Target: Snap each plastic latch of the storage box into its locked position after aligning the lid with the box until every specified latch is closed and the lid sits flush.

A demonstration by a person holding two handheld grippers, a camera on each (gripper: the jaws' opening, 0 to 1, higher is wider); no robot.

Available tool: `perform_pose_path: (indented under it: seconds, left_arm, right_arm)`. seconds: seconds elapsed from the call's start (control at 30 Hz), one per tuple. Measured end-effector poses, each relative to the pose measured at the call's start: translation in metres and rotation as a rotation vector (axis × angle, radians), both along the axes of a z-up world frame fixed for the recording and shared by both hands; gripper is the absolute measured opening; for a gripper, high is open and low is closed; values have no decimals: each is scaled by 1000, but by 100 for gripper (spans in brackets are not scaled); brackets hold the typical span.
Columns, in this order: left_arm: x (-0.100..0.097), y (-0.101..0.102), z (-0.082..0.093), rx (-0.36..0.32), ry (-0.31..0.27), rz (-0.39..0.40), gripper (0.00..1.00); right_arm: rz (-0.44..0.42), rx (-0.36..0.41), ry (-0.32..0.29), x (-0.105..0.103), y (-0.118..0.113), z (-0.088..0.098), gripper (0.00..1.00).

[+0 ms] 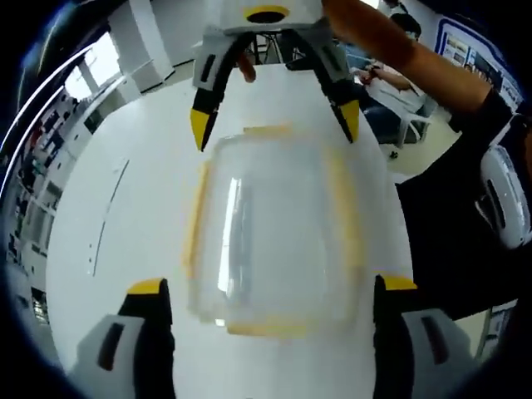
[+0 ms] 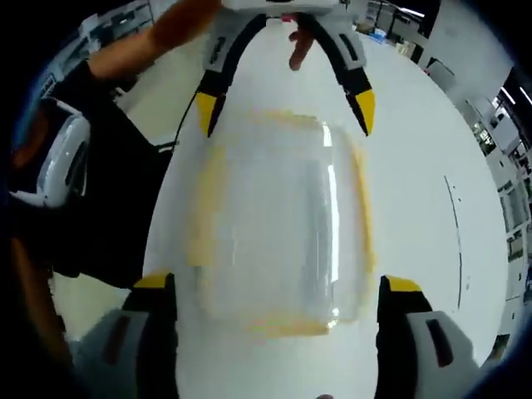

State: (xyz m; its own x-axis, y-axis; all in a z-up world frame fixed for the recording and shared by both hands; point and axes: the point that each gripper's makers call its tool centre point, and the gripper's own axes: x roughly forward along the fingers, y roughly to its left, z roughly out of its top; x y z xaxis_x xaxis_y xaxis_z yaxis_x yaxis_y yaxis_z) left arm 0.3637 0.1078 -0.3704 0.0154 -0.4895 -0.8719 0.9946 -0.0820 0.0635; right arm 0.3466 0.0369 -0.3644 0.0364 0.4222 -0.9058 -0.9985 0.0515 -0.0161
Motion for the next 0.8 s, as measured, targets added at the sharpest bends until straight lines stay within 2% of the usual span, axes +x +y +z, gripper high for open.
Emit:
perform_pose_path:
  seconds: [0.03, 0.13, 0.23, 0.27, 0.33, 0.47, 0.8]
  left_arm:
    - [-3, -2, -5, 38, 24, 4, 100]
    - [-3, -15, -11, 48, 19, -19, 100]
    - [-1, -25, -16, 54, 50, -18, 100]
    - [-1, -21, -20, 80, 70, -13, 100]
    - [2, -20, -24, 89, 68, -19, 100]
    - [3, -22, -19, 37, 109, -3, 99]
    - [2, -24, -18, 22, 101, -41, 100]
  right_arm:
    - [-1, 18, 13, 0, 7, 3, 100]
    - [8, 23, 8, 10, 15, 5, 100]
    - [-27, 40, 55, 21, 19, 1, 100]
    - [-23, 38, 53, 23, 20, -2, 100]
    - [-15, 39, 46, 26, 23, -8, 100]
    - [11, 12, 55, 20, 24, -22, 100]
    - [29, 16, 42, 14, 19, -29, 100]
